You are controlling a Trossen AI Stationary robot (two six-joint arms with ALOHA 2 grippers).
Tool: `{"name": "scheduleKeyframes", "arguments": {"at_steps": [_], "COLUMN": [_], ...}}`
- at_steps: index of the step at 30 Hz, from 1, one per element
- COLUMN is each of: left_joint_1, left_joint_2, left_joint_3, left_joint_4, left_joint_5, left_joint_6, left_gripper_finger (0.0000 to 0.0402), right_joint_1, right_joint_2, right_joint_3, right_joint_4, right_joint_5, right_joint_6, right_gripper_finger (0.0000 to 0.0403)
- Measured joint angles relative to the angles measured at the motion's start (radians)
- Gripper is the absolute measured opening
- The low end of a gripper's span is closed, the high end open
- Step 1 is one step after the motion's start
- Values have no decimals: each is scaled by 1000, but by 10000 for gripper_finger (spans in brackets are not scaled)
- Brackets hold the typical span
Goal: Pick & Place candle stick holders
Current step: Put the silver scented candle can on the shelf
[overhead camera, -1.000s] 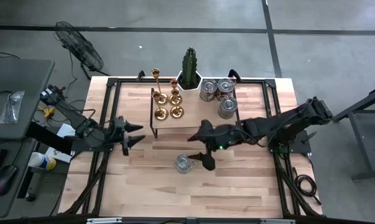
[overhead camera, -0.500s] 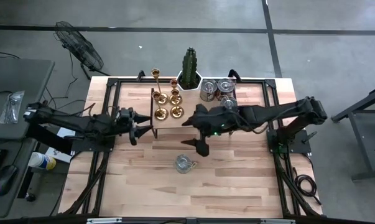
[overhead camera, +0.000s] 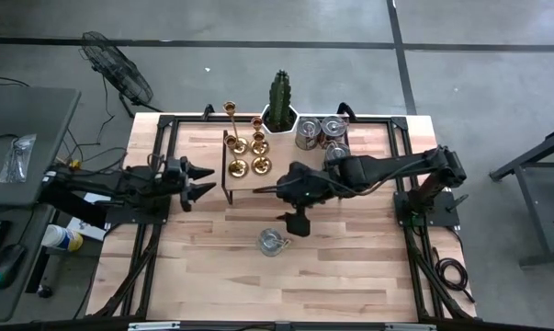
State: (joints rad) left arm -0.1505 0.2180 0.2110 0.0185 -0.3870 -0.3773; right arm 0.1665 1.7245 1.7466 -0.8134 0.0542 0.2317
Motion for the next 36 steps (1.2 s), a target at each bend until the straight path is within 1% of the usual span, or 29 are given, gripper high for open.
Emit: {"name": "scheduleKeyframes", "arguments": {"at_steps": [6, 11, 14, 17, 21, 26, 29, 36], "left_joint_1": [0, 0, 0, 0, 0, 0, 0, 0], "left_joint_2": [-62, -88, -88, -88, -107, -142, -166, -173], "left_joint_3": [-78, -102, -113, -129, -141, -141, -141, -140], "left_joint_4": [0, 1, -11, -22, -23, -56, -108, -114], "left_joint_5": [68, 142, 174, 177, 202, 253, 255, 228], "left_joint_6": [-30, -38, -17, -12, 4, 6, -12, -106], "left_gripper_finger": [245, 245, 245, 245, 245, 245, 245, 245], "right_joint_1": [31, 79, 111, 137, 152, 153, 153, 146], "right_joint_2": [0, 13, 39, 77, 133, 186, 206, 212], "right_joint_3": [0, -4, -5, -5, -7, -7, -8, -9], "right_joint_4": [-48, -72, -86, -105, -97, -93, -98, -95], "right_joint_5": [-4, -7, -1, -8, -45, -109, -108, -96], "right_joint_6": [100, 226, 274, 321, 373, 356, 296, 220], "right_gripper_finger": [330, 330, 330, 330, 330, 330, 330, 330]}}
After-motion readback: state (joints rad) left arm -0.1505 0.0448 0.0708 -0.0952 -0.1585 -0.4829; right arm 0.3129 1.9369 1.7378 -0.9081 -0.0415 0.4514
